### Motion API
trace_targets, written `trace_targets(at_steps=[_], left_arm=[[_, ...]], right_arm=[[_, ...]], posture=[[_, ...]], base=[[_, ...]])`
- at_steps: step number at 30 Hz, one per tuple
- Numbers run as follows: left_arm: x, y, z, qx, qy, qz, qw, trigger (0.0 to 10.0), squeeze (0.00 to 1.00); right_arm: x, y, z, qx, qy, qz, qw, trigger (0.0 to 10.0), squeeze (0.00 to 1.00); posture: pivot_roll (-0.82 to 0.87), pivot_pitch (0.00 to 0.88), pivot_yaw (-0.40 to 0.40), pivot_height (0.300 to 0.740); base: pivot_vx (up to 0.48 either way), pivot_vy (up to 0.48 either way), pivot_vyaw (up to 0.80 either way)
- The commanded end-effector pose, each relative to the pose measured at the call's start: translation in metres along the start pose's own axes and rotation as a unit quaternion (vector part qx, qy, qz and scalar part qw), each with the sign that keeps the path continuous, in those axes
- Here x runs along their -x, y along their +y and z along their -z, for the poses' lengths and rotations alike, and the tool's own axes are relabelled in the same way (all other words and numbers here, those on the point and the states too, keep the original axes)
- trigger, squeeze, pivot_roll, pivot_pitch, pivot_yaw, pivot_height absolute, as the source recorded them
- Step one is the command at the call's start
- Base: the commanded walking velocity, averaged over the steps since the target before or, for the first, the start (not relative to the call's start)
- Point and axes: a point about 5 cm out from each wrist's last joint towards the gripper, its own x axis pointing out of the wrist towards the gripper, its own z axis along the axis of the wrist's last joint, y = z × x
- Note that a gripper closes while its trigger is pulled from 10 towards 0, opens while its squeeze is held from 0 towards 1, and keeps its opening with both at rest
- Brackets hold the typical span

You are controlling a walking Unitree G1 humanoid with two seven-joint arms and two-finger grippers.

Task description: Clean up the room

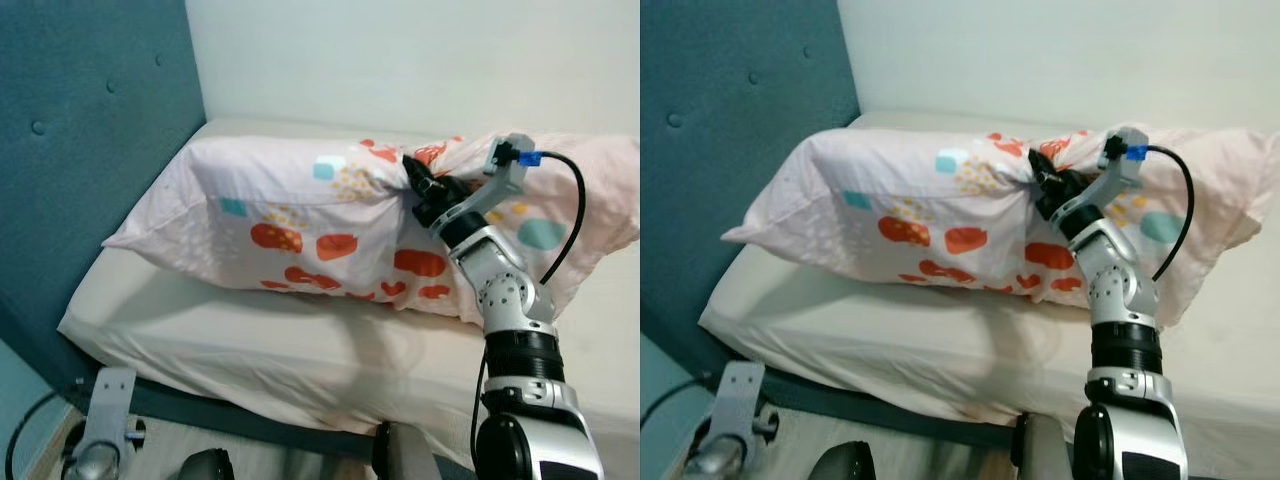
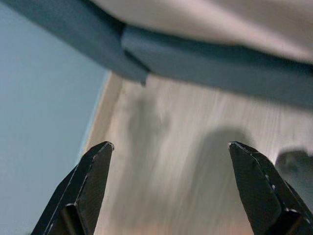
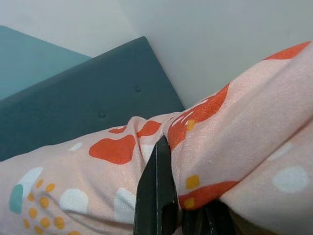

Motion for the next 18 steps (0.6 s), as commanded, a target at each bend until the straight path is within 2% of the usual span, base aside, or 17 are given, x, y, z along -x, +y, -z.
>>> trace_targets(at_steps=[1,6,11,18], left_arm=[[0.002,-0.003,0.009,-0.008,0.019,0.003,1.000,10.0,0.00],[0.007,-0.003,0.024,-0.023,0.044,0.007,0.999,10.0,0.00],[0.013,-0.001,0.042,-0.024,0.075,0.005,0.997,10.0,0.00],[0.016,-0.002,0.051,-0.022,0.096,0.003,0.995,10.0,0.00]], right_arm=[[-0.004,0.013,-0.005,0.010,-0.008,-0.028,1.000,0.0,0.00],[-0.003,0.018,0.002,0.017,0.006,-0.036,0.999,0.0,0.00],[-0.001,0.014,0.003,0.026,0.014,-0.023,0.999,0.0,0.00],[0.002,0.015,0.009,0.029,0.026,-0.021,0.999,0.0,0.00]], posture=[[0.08,0.000,-0.043,0.585],[0.08,0.000,-0.039,0.605],[0.07,0.000,-0.040,0.630],[0.07,0.000,-0.046,0.650]], base=[[0.000,0.000,0.00],[0.000,0.000,0.00],[0.000,0.000,0.00],[0.000,0.000,0.00]])
